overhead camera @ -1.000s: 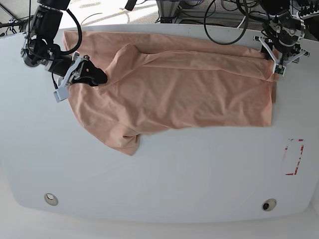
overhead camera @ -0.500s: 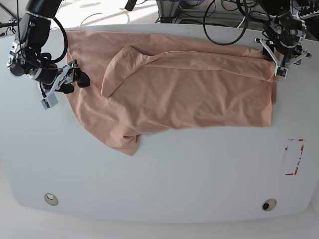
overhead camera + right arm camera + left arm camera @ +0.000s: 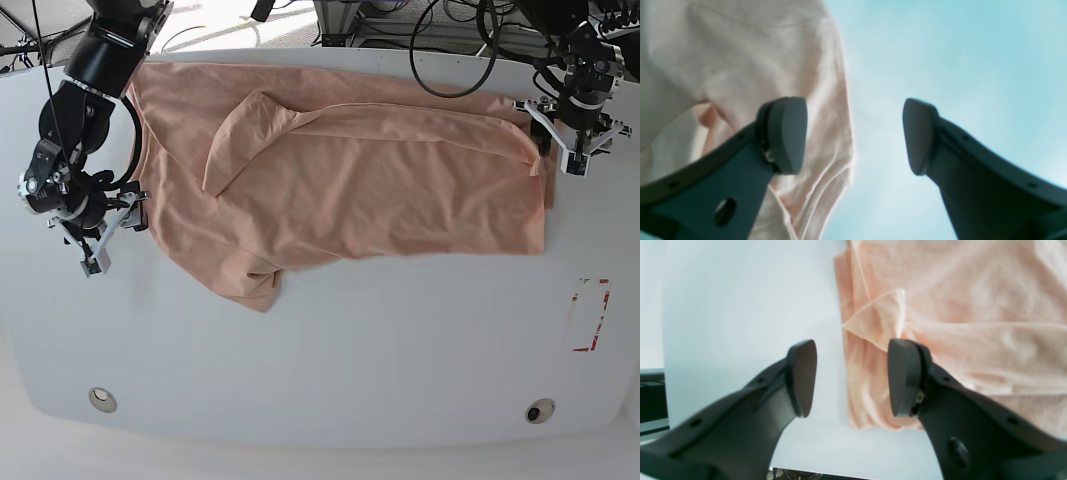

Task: Fold the T-shirt properly
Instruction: 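Drag the right gripper along the shirt edge, folding the sleeve inward, then lower both grippers and grasp the shirt's side edge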

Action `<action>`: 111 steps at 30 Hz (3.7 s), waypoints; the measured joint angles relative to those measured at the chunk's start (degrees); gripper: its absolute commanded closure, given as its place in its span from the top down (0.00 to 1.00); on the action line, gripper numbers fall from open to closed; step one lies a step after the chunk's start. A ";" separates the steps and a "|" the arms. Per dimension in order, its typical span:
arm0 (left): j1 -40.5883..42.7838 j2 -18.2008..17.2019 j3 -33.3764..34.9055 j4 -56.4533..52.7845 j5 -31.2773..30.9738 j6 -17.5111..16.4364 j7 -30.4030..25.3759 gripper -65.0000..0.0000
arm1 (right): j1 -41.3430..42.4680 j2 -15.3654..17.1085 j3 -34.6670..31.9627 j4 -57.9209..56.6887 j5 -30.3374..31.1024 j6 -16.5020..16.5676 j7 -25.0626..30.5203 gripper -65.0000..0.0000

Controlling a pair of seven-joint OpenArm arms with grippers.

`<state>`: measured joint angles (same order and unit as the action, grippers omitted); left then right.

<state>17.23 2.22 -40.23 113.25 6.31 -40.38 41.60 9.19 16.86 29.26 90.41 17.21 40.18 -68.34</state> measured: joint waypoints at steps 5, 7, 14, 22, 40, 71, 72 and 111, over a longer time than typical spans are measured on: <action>-2.99 -0.20 -3.96 0.07 0.02 0.04 -0.07 0.49 | 5.07 -0.55 -0.09 -10.62 -4.94 -0.31 6.14 0.66; -4.31 -0.09 -5.53 0.07 0.04 0.04 0.28 0.49 | 5.73 -0.55 -0.13 -14.03 -5.18 -0.26 7.96 0.66; -9.38 -0.50 -9.51 -0.07 0.15 0.07 0.35 0.48 | 7.89 -0.85 -0.11 -25.81 -5.84 -0.31 14.69 0.66; -9.66 -2.12 -8.63 -0.17 0.48 0.04 0.39 0.48 | 10.14 -2.43 0.04 -28.65 -5.40 -0.28 16.20 0.66; -9.64 -2.25 -5.90 -0.50 0.68 0.07 0.37 0.70 | 12.17 -7.06 -0.04 -29.07 -6.45 -0.28 16.00 0.41; -30.77 -7.82 3.50 -39.93 0.57 8.02 -0.46 0.78 | 11.98 -7.43 -0.07 -29.14 -6.58 -0.31 15.80 0.00; -30.97 -7.78 3.56 -40.24 0.55 8.00 -0.48 0.78 | 11.98 -7.45 -0.07 -29.14 -6.47 -0.31 15.85 0.00; -31.32 -7.98 9.64 -29.90 0.48 0.35 0.42 0.00 | 12.50 -5.42 -0.11 -19.30 -5.92 -0.22 10.36 0.00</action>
<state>-14.09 -5.76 -30.59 83.35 6.79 -40.03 42.02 21.69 11.44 29.15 71.11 11.29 39.97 -57.98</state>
